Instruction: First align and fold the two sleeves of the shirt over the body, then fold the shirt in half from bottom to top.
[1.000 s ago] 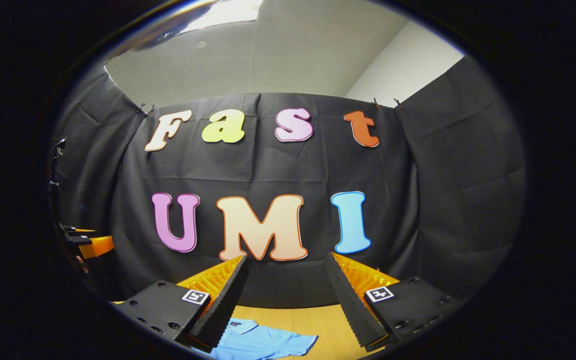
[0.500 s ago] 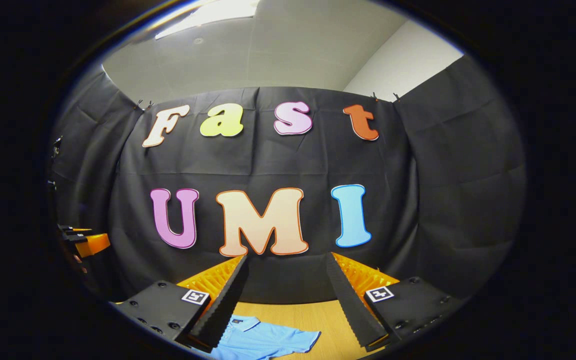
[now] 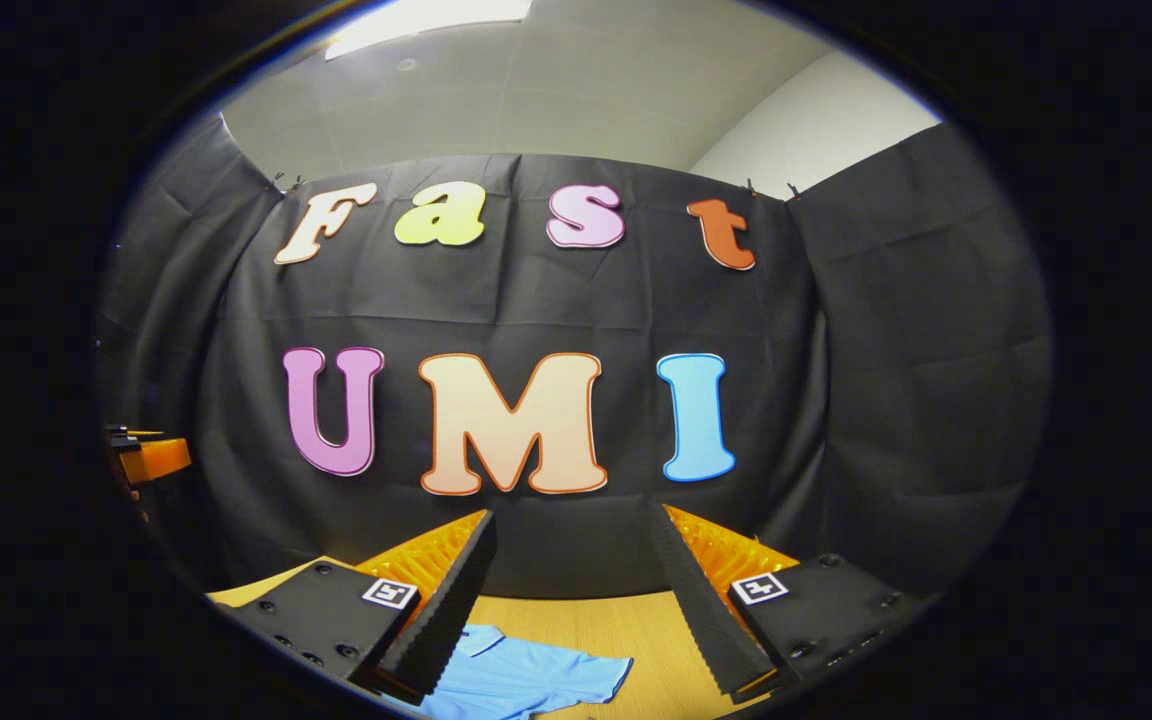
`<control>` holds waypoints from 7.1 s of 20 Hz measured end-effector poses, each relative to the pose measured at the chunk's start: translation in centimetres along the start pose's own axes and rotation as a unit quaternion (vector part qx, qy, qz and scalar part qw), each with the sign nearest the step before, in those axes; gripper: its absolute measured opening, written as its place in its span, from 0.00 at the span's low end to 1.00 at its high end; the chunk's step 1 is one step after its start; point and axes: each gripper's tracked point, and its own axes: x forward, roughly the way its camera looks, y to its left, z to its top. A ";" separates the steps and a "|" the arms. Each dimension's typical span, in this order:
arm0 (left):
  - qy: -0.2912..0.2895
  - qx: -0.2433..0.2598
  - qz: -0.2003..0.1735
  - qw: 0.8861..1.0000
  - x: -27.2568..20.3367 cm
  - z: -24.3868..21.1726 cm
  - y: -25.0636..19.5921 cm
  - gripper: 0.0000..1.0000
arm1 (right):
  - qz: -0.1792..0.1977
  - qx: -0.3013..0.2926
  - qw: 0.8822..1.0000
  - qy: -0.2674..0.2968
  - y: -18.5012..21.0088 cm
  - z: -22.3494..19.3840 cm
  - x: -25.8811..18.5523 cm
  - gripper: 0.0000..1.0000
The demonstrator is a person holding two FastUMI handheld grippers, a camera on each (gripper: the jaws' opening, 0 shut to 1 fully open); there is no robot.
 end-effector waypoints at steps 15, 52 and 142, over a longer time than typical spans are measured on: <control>0.029 0.003 0.031 0.999 1.6 -1.3 -3.0 0.95 | 0.012 -0.007 0.973 0.231 -3.7 -24.8 0.6 0.98; 0.094 0.026 0.113 0.989 1.0 -6.1 -3.5 0.95 | 0.034 0.096 0.918 0.384 -2.0 -42.3 3.7 0.02; 0.333 0.052 -0.033 0.941 0.9 -32.2 -9.4 0.96 | 0.153 0.022 0.930 0.333 0.9 -30.1 -4.8 0.98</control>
